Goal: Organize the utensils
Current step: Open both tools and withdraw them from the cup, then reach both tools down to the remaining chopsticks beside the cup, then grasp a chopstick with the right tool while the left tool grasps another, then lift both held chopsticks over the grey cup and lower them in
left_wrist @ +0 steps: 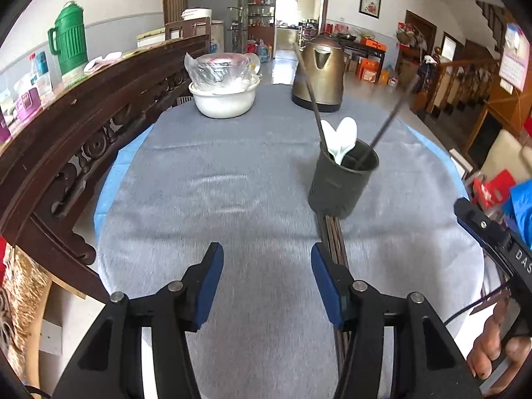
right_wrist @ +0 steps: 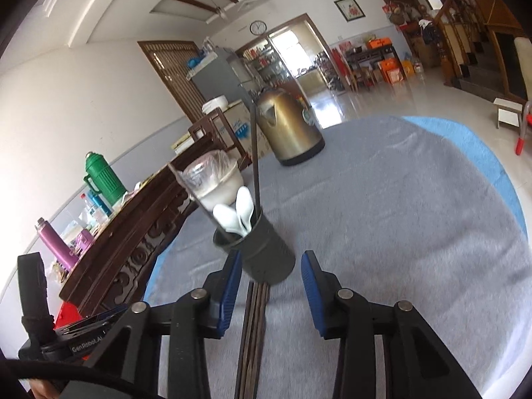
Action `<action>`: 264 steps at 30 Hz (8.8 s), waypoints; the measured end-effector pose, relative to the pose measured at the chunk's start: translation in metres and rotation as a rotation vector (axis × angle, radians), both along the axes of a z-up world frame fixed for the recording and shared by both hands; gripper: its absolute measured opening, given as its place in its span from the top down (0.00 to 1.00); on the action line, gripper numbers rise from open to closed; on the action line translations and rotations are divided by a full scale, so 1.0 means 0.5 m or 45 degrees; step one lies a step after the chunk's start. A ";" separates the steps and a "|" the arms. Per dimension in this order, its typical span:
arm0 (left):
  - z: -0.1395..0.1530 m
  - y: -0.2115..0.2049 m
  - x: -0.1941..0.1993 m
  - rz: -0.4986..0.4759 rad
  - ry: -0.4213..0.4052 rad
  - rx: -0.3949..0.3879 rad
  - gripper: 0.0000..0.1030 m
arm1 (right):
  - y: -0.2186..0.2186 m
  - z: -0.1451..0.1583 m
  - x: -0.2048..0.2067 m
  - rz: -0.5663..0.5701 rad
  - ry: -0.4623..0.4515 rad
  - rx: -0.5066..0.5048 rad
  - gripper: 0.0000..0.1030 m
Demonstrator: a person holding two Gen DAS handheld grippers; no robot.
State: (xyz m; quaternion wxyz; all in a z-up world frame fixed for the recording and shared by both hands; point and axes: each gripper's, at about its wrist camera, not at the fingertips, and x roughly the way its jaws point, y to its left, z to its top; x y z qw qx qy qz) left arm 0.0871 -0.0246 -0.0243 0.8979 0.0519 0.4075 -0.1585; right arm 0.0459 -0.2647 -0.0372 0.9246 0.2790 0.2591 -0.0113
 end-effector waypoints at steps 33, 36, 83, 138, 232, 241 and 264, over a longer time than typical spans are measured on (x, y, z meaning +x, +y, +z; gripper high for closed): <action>0.117 0.026 -0.157 0.042 -0.367 0.220 0.27 | 0.101 0.079 -0.109 0.103 -0.055 -0.092 0.61; 0.114 0.025 -0.155 0.043 -0.361 0.224 0.27 | 0.104 0.073 -0.107 0.111 -0.046 -0.089 0.60; -0.135 0.042 0.043 0.078 0.109 0.147 0.27 | 0.182 -0.190 0.119 0.190 0.466 -0.271 0.73; -0.151 -0.055 0.091 -0.004 0.179 0.201 0.27 | -0.029 -0.084 0.088 0.174 0.378 -0.118 0.73; -0.221 -0.231 0.208 -0.264 0.407 -0.102 0.47 | -0.052 -0.230 0.123 0.215 0.452 0.135 0.90; -0.221 -0.182 0.214 -0.281 0.398 -0.075 0.47 | -0.056 -0.232 0.124 0.220 0.445 0.146 0.90; -0.198 -0.199 0.250 -0.272 0.336 -0.117 0.93 | -0.010 -0.174 0.151 0.266 0.500 -0.059 0.94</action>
